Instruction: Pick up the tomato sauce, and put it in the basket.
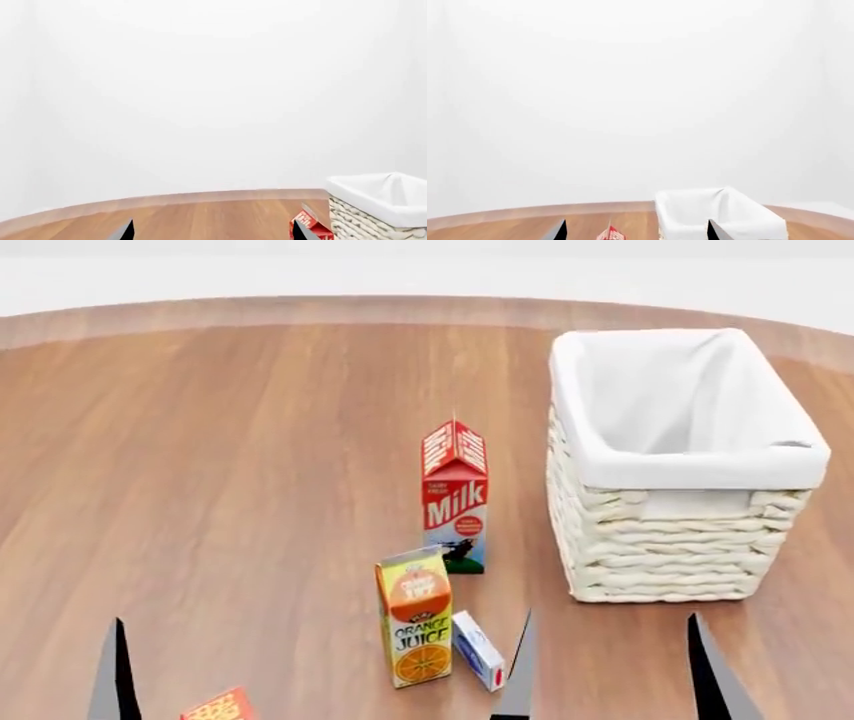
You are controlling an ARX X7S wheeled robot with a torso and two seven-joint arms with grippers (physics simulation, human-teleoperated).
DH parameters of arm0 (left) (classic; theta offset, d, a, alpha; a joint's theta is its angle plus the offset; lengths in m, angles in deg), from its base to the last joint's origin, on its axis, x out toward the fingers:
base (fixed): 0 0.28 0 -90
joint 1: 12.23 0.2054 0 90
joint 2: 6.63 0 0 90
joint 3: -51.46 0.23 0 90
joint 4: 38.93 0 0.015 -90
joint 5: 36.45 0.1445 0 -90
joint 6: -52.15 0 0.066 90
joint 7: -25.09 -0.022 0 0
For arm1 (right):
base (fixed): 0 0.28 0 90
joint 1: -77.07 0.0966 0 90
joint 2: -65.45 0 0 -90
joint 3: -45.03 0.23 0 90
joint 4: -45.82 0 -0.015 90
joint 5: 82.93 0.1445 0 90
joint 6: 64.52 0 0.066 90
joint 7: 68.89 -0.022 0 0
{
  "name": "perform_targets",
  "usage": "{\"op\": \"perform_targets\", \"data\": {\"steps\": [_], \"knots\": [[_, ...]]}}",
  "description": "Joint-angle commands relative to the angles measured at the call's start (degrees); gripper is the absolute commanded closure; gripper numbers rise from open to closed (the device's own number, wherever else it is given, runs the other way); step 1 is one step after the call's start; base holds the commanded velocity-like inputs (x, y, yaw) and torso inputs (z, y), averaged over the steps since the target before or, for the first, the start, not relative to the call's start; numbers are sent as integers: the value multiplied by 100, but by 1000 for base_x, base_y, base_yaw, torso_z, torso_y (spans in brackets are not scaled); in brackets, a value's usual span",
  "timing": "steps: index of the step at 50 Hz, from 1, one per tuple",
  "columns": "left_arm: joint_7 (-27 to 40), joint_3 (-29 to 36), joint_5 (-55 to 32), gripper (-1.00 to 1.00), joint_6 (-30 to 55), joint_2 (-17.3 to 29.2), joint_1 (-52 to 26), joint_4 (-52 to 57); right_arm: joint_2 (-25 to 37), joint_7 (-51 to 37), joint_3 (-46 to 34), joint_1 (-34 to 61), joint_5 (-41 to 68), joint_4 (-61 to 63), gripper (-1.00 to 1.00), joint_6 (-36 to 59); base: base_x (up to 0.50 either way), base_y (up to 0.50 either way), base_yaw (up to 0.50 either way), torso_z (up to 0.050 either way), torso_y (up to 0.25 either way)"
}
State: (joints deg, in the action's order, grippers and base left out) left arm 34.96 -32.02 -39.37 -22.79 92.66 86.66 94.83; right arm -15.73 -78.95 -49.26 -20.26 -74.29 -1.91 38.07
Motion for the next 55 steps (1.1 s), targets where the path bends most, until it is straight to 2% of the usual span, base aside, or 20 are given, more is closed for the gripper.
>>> {"op": "perform_targets", "data": {"steps": [1, 21, 25, 26, 33, 40, 55], "knots": [[62, 50, -24, -100, -3, 59, -6, 3, 64, -59, -51, -9, 31, -28, -100, -38, 500, 0, 0, 0, 0], [162, 107, -69, -100, 1, 145, -27, -1, 129, -144, -71, -31, 141, -44, -100, -225, 500, 0, 0, 0, 1], [182, 122, -68, -100, 15, 165, -37, 2, 248, -122, -127, -96, 93, 121, -100, -113, 0, 0, 0, 0, 0], [183, 125, -75, -100, 12, 168, -41, -5, 337, 33, -91, -182, 381, 257, -100, -91, 0, 0, 0, 0, 0], [222, 210, -14, -100, 9, 188, -70, -94, 672, 72, -59, -809, 149, 409, -100, -184, 0, 0, 0, 0, 0], [255, 274, 24, -100, 12, 216, -79, -119, 855, 117, 208, -1871, 186, 353, -100, -706, 0, 0, 0, 0, 0], [333, 382, 87, -100, 62, 273, -77, -62, 918, 176, 471, -3135, -7, -344, -100, -1765, 0, 0, 0, 0, 0]]}}
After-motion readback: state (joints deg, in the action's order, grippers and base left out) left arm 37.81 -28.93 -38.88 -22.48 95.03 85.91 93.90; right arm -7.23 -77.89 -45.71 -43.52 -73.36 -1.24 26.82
